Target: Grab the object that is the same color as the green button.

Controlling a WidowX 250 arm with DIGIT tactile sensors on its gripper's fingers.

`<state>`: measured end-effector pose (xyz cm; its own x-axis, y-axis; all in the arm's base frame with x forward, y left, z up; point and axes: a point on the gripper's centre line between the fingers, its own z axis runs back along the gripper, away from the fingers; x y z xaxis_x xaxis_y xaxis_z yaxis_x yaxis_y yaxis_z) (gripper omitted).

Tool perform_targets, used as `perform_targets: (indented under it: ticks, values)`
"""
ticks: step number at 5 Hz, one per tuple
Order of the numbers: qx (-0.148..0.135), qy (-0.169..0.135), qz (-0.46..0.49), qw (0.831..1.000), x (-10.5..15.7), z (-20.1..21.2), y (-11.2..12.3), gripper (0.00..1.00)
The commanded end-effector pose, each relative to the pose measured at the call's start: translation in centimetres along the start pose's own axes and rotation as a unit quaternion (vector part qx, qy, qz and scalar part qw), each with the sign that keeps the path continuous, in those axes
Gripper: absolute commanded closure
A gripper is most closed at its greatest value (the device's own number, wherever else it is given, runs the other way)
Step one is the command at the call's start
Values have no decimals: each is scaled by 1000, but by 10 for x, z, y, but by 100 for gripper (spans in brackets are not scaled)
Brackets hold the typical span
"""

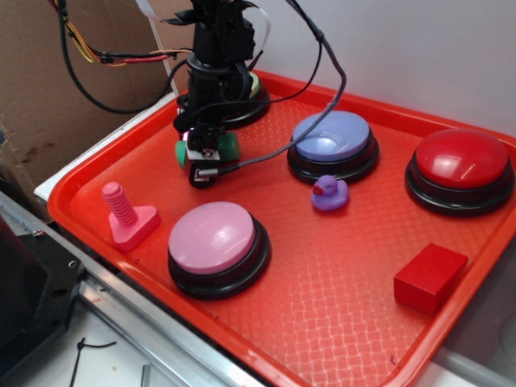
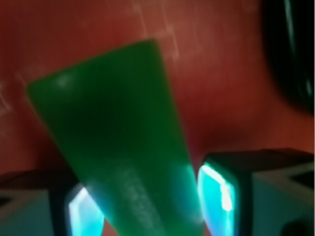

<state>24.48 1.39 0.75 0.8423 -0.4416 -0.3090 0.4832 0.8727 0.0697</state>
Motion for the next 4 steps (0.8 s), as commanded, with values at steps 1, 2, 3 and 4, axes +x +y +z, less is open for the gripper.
perform_targets:
  ticks: [1,2,3,4]
  values:
    - [0,-64,174,983,-39,73,-29,100]
    - [-76,-89,284,952,-75,117,-55,100]
    - [-86,-117,308,940,-103,160,-64,100]
    - [-63,-146,317,935,-121,205,-66,100]
